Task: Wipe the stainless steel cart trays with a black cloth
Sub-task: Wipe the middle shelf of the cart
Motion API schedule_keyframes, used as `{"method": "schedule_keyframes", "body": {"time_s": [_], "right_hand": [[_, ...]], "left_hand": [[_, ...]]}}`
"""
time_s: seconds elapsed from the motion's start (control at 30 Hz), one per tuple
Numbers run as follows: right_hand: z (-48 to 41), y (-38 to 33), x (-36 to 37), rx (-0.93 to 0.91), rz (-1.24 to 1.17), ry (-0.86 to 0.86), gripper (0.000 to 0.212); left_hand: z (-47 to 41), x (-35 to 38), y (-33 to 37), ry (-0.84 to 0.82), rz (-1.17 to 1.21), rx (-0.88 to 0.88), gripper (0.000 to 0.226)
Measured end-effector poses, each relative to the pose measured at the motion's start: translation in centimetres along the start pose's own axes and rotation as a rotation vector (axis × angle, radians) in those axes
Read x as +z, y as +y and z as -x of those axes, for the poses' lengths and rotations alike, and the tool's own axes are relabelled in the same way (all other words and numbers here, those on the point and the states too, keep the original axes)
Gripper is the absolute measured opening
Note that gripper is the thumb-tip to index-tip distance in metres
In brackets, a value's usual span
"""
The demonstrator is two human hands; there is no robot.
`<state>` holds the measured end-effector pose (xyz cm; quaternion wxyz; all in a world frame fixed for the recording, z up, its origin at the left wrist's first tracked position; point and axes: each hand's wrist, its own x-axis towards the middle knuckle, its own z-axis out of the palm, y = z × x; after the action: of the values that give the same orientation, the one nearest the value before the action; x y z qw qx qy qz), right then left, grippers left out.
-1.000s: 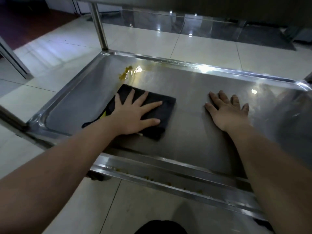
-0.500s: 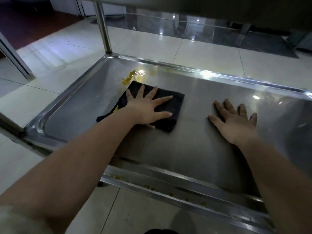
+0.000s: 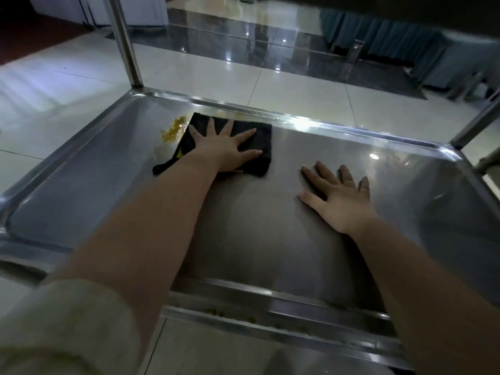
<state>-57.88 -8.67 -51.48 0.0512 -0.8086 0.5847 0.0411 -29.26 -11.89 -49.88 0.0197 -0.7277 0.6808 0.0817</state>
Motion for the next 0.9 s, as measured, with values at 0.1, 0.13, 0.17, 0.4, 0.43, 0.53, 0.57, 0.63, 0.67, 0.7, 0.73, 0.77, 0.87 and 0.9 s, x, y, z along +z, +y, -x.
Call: {"method": "schedule_keyframes", "body": {"time_s": [0.1, 0.13, 0.17, 0.4, 0.43, 0.53, 0.57, 0.63, 0.67, 0.7, 0.73, 0.77, 0.87, 0.9], "right_hand": [[-0.1, 0.2, -0.2, 0.003, -0.009, -0.021, 0.07], [-0.2, 0.2, -0.3, 0.004, -0.016, -0.024, 0.07], [-0.2, 0.2, -0.3, 0.004, -0.022, -0.025, 0.07], [0.0, 1.3, -1.8, -0.073, -0.054, -0.133, 0.066], [0.0, 2.4, -2.2, -0.068, -0.046, -0.143, 0.065], [0.8, 6.8, -2.3, 0.118, -0.017, -0.142, 0.066], [1.4, 7.9, -1.9, 0.183, -0.028, -0.146, 0.067], [2.5, 8.8, -0.9, 0.213, -0.023, -0.103, 0.07], [2.8, 8.7, -0.5, 0.202, -0.009, -0.063, 0.071], [2.8, 8.5, -0.2, 0.192, -0.003, -0.027, 0.071], [2.7, 8.4, -0.1, 0.188, -0.006, -0.004, 0.07], [2.6, 8.3, 0.0, 0.187, -0.009, 0.008, 0.07], [2.4, 8.3, 0.4, 0.183, 0.004, 0.021, 0.069], [2.4, 8.4, 0.5, 0.182, 0.0, 0.026, 0.069]], "left_hand": [[4.8, 0.6, 0.1, -0.058, -0.018, 0.08, 0.074], [7.0, 1.0, 0.0, -0.075, -0.021, 0.116, 0.075], [9.4, 1.6, 0.0, -0.079, -0.02, 0.153, 0.076], [21.3, 3.5, 1.2, -0.058, -0.04, 0.233, 0.075], [21.2, 3.5, 1.3, -0.065, -0.039, 0.225, 0.076], [19.2, 3.4, 1.0, -0.036, 0.0, 0.221, 0.076], [18.0, 3.3, 0.5, -0.016, 0.009, 0.21, 0.075], [14.6, 2.8, -0.9, 0.007, 0.011, 0.143, 0.074], [12.7, 2.4, -1.7, 0.0, 0.002, 0.092, 0.073], [10.7, 1.9, -2.5, -0.014, -0.006, 0.04, 0.074], [8.7, 1.4, -3.2, -0.027, -0.01, 0.0, 0.077], [6.8, 1.0, -3.7, -0.035, -0.011, -0.024, 0.081], [2.2, 0.3, -3.4, -0.018, -0.009, -0.053, 0.087], [0.9, 0.2, -2.4, -0.008, 0.003, -0.058, 0.086]]}}
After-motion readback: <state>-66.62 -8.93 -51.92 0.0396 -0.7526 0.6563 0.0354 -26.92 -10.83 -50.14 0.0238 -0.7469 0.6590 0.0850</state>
